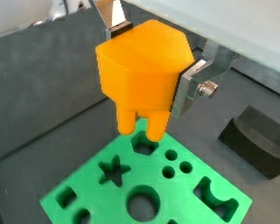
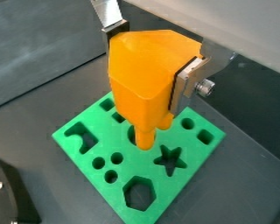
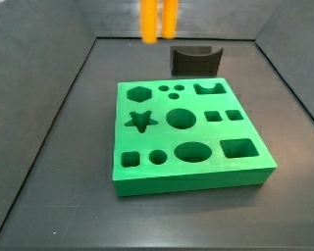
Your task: Insert the 3 prong object.
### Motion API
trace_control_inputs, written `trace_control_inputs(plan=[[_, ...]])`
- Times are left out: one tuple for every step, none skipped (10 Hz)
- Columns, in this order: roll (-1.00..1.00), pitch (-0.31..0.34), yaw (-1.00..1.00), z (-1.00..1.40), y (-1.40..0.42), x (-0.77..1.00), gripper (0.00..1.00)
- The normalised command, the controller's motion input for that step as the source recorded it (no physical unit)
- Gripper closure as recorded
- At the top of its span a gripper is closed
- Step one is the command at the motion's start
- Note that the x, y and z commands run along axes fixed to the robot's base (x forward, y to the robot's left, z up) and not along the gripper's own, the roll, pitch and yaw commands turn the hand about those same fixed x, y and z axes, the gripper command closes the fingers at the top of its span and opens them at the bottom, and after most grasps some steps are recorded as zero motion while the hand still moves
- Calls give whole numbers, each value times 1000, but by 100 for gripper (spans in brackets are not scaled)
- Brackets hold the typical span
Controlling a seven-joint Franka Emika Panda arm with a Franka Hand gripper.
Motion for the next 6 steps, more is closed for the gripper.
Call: trace_control_inputs(plan=[[46,0,649,-489,120,357,100],[157,31,654,-449,89,371,100],[274,126,697,-437,66,343,100],[277,141,649,-434,143,320,100],[250,106,594,-440,234,271,100],[199,41,560,-437,217,231,100]])
